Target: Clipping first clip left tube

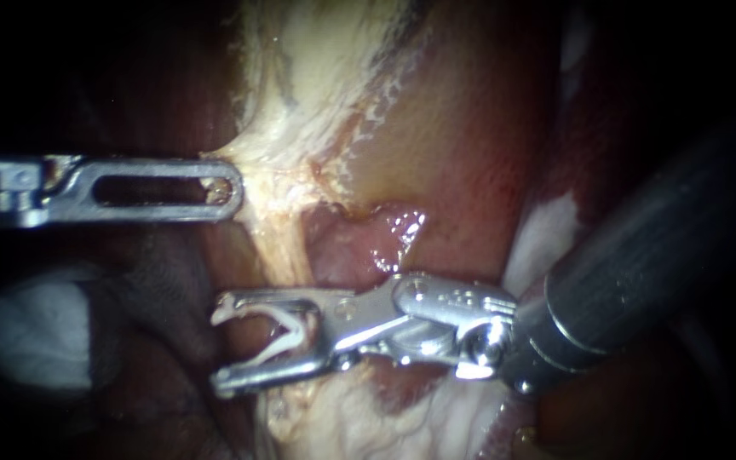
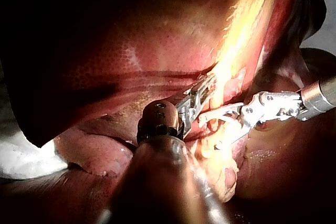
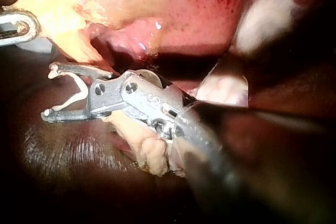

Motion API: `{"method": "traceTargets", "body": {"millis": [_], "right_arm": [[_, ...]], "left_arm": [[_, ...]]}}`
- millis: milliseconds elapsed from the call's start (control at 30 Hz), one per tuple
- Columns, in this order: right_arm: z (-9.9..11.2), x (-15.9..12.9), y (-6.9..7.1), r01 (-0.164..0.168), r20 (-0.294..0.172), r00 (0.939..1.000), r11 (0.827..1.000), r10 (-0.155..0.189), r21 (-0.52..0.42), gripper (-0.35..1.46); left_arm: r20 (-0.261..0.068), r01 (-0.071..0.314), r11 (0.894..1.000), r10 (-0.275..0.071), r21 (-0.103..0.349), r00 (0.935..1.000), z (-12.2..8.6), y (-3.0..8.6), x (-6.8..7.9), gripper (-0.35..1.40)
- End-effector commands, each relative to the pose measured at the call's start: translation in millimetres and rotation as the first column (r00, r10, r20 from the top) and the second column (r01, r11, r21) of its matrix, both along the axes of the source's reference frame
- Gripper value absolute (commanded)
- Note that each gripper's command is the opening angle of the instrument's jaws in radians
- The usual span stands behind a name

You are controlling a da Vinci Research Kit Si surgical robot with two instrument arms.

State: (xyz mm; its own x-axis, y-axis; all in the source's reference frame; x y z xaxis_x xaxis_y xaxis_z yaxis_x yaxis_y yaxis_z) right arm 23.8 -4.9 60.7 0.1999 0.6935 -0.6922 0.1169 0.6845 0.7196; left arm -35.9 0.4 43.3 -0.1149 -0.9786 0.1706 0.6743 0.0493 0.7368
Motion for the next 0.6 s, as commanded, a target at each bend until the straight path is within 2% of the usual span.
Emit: {"method": "traceTargets", "body": {"millis": [33,333,533,600], "right_arm": [[0.0,0.0,0.0,0.001,-0.001,1.0000,1.000,-0.001,0.000,0.58],[-0.7,-1.8,-0.4,0.013,-0.004,0.9999,1.000,-0.013,0.012,0.57],[-1.6,-3.6,-0.9,0.027,0.037,0.9989,1.000,-0.027,0.011,0.57],[-1.9,-4.1,-0.9,0.021,0.043,0.9989,1.000,-0.020,-0.004,0.57]], "left_arm": [[0.000,0.000,1.000,0.000,0.000,1.0000,0.0,0.0,0.0,-0.35],[0.002,-0.001,1.000,0.001,0.001,1.0000,-0.2,-0.1,0.0,-0.35],[0.001,-0.001,1.000,0.001,0.001,1.0000,-0.2,-0.2,0.0,-0.35],[0.001,-0.001,1.000,0.001,0.001,1.0000,-0.3,-0.2,0.0,-0.35]]}}
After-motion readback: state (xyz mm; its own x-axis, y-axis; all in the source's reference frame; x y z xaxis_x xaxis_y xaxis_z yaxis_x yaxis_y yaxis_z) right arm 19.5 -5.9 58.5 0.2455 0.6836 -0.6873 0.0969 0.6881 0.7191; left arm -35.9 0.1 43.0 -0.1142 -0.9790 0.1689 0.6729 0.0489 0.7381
